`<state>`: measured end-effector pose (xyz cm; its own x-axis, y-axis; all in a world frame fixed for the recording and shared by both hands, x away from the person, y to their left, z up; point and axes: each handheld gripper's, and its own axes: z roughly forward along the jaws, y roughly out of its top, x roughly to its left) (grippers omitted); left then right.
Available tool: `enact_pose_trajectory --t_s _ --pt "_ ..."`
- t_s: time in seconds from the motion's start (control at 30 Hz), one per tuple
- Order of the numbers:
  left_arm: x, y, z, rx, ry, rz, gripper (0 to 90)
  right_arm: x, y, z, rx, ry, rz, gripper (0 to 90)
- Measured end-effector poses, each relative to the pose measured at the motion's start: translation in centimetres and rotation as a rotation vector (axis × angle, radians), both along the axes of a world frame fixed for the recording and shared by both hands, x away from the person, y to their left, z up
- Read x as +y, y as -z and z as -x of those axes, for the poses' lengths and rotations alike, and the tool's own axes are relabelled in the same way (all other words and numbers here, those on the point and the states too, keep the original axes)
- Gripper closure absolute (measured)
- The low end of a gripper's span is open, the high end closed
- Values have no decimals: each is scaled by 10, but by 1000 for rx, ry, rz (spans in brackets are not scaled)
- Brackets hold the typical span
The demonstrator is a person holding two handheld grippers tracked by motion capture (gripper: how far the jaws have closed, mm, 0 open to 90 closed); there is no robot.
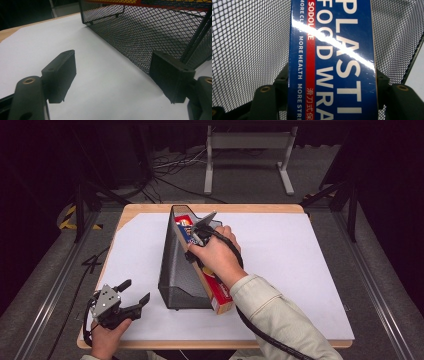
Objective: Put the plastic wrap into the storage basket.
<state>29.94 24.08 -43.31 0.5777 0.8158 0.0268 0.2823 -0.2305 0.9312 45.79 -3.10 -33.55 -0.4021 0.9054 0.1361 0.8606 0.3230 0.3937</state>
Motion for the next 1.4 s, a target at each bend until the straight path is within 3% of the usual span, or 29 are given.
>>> enact_pose_trajectory --t_s 0.3,1.4 --pt "2 0 2 5 -7 3 226 2 10 -7 21 4 25 384" --pt "3 0 1 6 -8 3 226 8 19 -21 77 -8 87 378"
